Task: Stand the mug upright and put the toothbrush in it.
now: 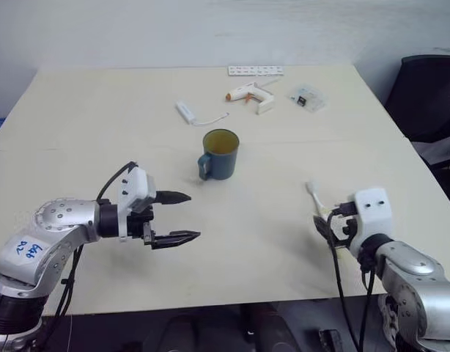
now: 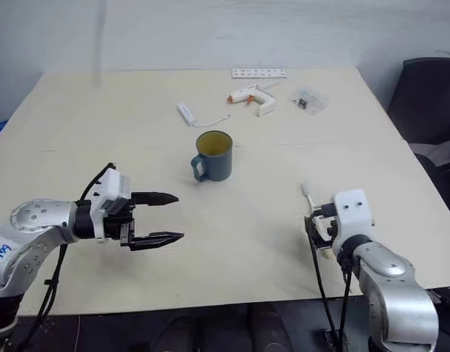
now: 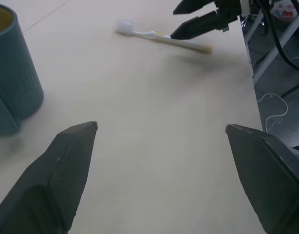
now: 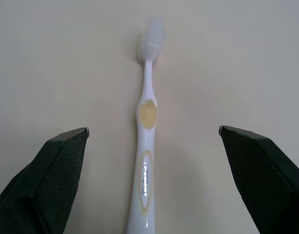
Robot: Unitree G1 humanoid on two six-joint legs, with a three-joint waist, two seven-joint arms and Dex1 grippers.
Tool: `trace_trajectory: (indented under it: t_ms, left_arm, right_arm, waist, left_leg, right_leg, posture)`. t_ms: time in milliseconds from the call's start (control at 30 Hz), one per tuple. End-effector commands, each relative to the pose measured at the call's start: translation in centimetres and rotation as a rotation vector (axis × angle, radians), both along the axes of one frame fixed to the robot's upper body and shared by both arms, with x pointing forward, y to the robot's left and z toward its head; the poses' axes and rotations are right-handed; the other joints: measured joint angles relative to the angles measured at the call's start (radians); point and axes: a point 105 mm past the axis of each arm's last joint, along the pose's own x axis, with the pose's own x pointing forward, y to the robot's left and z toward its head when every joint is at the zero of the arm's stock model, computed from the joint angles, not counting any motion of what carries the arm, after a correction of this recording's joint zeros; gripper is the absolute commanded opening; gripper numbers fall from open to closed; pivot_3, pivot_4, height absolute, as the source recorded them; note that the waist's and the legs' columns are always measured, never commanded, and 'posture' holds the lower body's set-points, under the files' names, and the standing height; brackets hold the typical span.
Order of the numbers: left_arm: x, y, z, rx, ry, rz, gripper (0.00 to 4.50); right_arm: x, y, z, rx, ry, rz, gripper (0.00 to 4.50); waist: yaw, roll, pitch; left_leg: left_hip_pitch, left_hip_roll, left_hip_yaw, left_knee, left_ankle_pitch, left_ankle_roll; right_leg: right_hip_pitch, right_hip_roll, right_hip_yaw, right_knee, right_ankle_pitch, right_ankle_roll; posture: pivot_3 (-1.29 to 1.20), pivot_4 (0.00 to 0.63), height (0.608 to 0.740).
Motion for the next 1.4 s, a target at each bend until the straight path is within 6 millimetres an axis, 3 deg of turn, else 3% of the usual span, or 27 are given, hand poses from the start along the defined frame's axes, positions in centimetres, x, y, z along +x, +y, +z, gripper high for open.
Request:
trace_trajectory:
  t_ms: [33, 100, 200, 567, 767, 900, 1067, 1133, 1267, 1400]
  left_arm:
    - [0.5, -0.2, 0.6, -0.004, -0.048, -0.007, 4.5]
    - [0.6, -0.2, 0.8, -0.008, -0.055, -0.006, 4.5]
    - [0.7, -0.2, 0.8, -0.008, -0.061, -0.005, 4.5]
    - [0.5, 0.2, 1.1, -0.017, -0.08, 0.029, 4.5]
    - [0.4, 0.8, 1.2, -0.021, -0.08, 0.07, 4.5]
    - [0.7, 2.1, 2.2, -0.066, -0.091, 0.162, 4.5]
    - [1.3, 3.9, 4.5, -0.16, -0.123, 0.29, 4.5]
    - [1.4, 4.3, 5.0, -0.176, -0.127, 0.317, 4.5]
    - [1.2, 4.9, 5.7, -0.167, -0.15, 0.362, 4.5]
    - [0.7, 5.0, 5.9, -0.157, -0.154, 0.373, 4.5]
  right_arm:
    - [0.2, 0.1, -0.7, 0.087, 0.03, 0.021, 4.47]
    - [0.6, 0.0, -0.9, 0.094, 0.039, 0.027, 4.47]
    - [1.2, -0.2, -1.6, 0.103, 0.068, 0.048, 3.83]
    - [2.4, -0.7, -2.5, 0.078, 0.082, 0.079, 0.17]
    - [4.9, 0.0, 1.9, 0.118, -0.156, 0.093, 0.2]
    - [7.8, 4.4, 8.1, 0.255, -0.425, 0.242, 0.2]
    - [10.4, 11.2, 13.3, 0.435, -0.602, 0.428, 0.2]
    - [11.0, 13.1, 14.2, 0.475, -0.629, 0.464, 0.2]
    - [12.9, 19.0, 15.4, 0.565, -0.687, 0.541, 0.2]
    - [14.2, 20.9, 15.2, 0.582, -0.719, 0.531, 0.2]
  waist:
    - [-0.002, 0.0, 0.0]
    - [0.0, 0.0, 0.0]
    - [-0.001, 0.0, 0.0]
    - [-0.003, -0.004, -0.002]
    - [-0.003, -0.003, -0.002]
    - [-0.012, 0.0, 0.0]
    - [-0.011, 0.001, 0.0]
    - [-0.012, 0.001, 0.0]
    - [-0.016, 0.001, 0.0]
    - [-0.027, 0.001, 0.0]
  left_leg:
    - [0.0, 0.0, 0.0, 0.0, 0.0, 0.0]
    - [0.0, 0.0, 0.0, 0.0, 0.0, 0.0]
    - [0.0, 0.0, 0.0, 0.0, 0.0, 0.0]
    - [0.001, 0.001, 0.0, 0.0, 0.0, 0.0]
    - [0.001, 0.001, 0.0, 0.0, 0.0, 0.0]
    - [0.001, 0.001, 0.0, 0.0, 0.0, 0.0]
    - [0.0, 0.003, -0.001, 0.0, 0.0, 0.0]
    - [0.0, 0.003, -0.002, 0.0, 0.0, 0.0]
    - [-0.001, 0.002, -0.003, 0.0, 0.0, 0.0]
    - [-0.001, 0.001, -0.004, -0.001, 0.0, 0.0]
  right_leg:
    - [0.0, 0.0, 0.0, 0.0, 0.0, 0.0]
    - [0.0, 0.001, 0.0, 0.0, 0.0, 0.0]
    - [0.0, 0.001, 0.0, 0.0, 0.0, 0.0]
    - [0.001, 0.001, 0.001, 0.0, 0.0, 0.0]
    - [0.001, 0.001, 0.001, 0.001, 0.0, 0.001]
    - [0.0, 0.002, 0.003, 0.002, 0.0, 0.001]
    - [-0.001, 0.002, 0.0, 0.002, 0.0, 0.0]
    - [-0.001, 0.001, -0.001, 0.002, 0.0, 0.0]
    - [-0.002, -0.003, -0.001, 0.005, 0.001, 0.001]
    - [-0.002, -0.009, -0.002, 0.005, 0.001, 0.001]
  posture:
    - [0.0, 0.15, 0.74]
    - [0.0, 0.15, 0.74]
    - [0.0, 0.15, 0.74]
    - [0.0, 0.15, 0.74]
    - [0.0, 0.15, 0.74]
    - [0.0, 0.15, 0.74]
    - [0.0, 0.15, 0.74]
    - [0.0, 0.15, 0.74]
    - [0.0, 0.15, 0.74]
    - [0.0, 0.15, 0.74]
